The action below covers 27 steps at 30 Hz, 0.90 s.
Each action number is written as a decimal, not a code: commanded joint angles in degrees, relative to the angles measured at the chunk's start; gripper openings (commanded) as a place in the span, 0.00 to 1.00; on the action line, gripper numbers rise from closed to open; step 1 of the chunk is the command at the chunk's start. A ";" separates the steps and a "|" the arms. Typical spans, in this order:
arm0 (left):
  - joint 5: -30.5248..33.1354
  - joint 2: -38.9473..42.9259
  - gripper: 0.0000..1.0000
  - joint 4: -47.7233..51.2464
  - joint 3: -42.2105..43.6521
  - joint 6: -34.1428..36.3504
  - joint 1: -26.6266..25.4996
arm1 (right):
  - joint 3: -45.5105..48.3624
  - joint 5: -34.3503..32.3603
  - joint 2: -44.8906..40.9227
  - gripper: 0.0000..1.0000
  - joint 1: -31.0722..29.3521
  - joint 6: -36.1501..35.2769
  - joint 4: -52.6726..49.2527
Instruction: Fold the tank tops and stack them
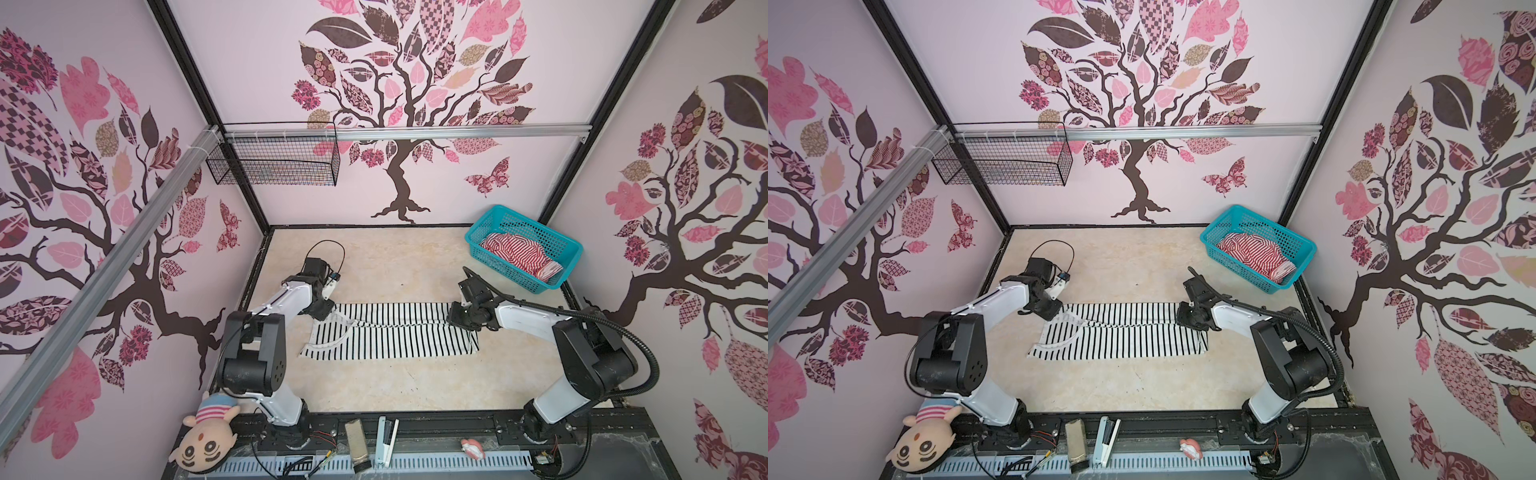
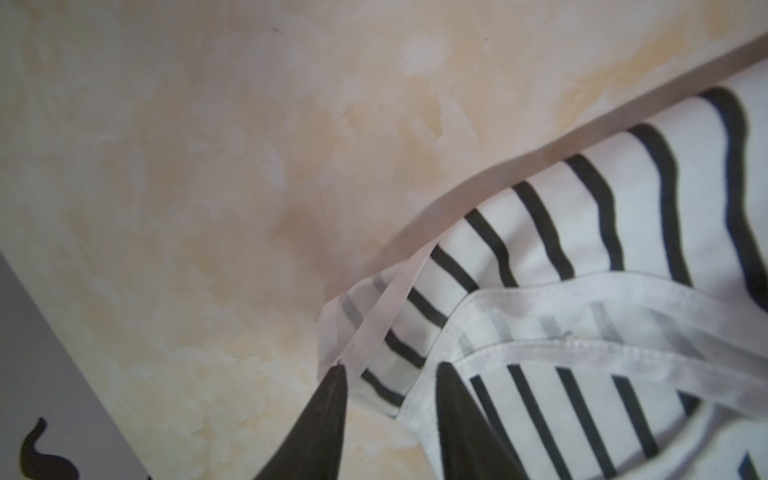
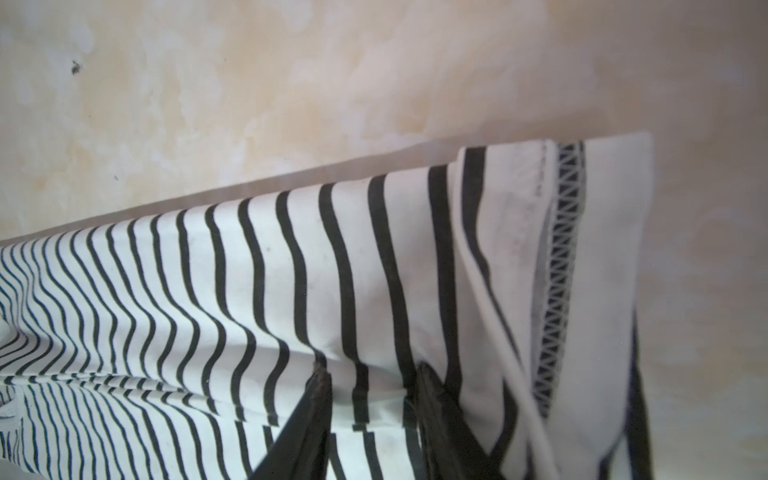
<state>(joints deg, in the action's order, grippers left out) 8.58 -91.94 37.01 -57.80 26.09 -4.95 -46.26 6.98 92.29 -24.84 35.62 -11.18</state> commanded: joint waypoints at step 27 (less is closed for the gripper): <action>-13.60 -6.32 0.29 7.75 -4.85 -5.18 7.70 | 3.16 -1.52 -0.62 0.30 0.02 -0.10 -0.53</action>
<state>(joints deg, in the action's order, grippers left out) -3.79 -97.45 44.47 -60.90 20.56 1.91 -44.56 6.66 91.79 -24.82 35.68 -8.25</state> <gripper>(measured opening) 0.334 0.309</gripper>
